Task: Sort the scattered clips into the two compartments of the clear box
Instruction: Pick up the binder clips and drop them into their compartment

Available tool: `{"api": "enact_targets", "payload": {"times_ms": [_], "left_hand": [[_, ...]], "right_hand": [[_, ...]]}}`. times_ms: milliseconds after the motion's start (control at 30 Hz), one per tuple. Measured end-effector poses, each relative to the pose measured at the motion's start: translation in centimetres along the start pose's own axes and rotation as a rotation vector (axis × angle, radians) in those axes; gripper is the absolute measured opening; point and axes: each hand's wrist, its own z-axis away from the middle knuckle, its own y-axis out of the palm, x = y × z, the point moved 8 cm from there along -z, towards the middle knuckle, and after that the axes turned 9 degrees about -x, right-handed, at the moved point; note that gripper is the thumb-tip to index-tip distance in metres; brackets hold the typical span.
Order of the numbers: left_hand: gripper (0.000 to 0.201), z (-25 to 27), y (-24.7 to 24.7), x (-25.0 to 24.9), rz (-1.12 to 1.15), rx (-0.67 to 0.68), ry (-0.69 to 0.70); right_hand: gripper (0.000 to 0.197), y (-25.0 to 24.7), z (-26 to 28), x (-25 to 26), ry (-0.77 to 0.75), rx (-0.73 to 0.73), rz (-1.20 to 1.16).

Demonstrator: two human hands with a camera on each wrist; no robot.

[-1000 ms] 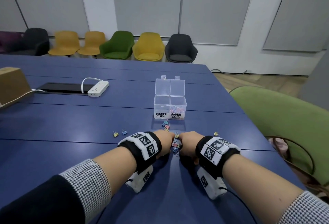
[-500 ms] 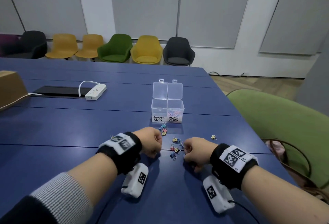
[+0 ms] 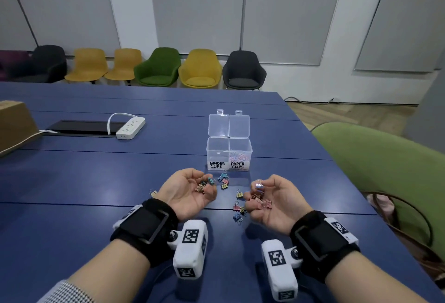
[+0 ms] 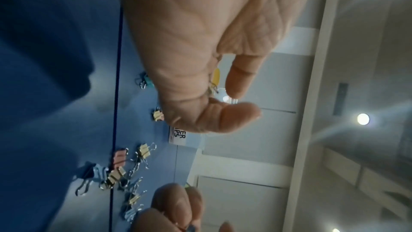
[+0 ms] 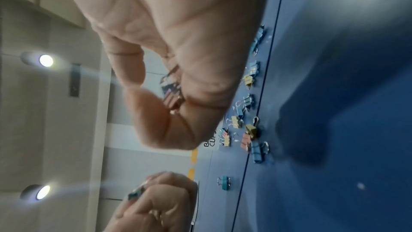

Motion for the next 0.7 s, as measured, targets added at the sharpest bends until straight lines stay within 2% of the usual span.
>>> {"api": "enact_targets", "payload": {"times_ms": [133, 233, 400, 467, 533, 633, 700], "left_hand": [[0.003, -0.4, 0.4, 1.0, -0.3, -0.03, -0.049], [0.01, -0.7, 0.0, 0.9, -0.535, -0.089, -0.09], [0.017, -2.0, 0.9, -2.8, -0.752, -0.137, -0.052], [0.02, -2.9, 2.3, -5.3, -0.759, -0.146, 0.028], [0.024, -3.8, 4.1, -8.1, -0.749, -0.174, 0.165], [0.034, -5.2, 7.0, -11.2, -0.734, -0.201, 0.396], [0.039, -6.3, 7.8, -12.1, -0.764, -0.227, 0.448]], "right_hand": [[0.02, -0.3, -1.2, -0.4, 0.031, -0.122, 0.171], [0.023, -1.1, -1.7, -0.1, 0.032, -0.199, 0.471], [0.023, -1.7, -2.3, 2.1, 0.136, -0.184, 0.996], [0.021, -1.5, -2.9, 4.1, 0.17, -0.184, 1.136], [0.019, -0.5, -4.0, 6.6, 0.173, -0.211, 1.235], [0.016, 2.0, -6.3, 10.2, 0.088, -0.277, 1.292], [0.022, 3.9, -8.3, 12.2, 0.011, -0.335, 1.284]]}}
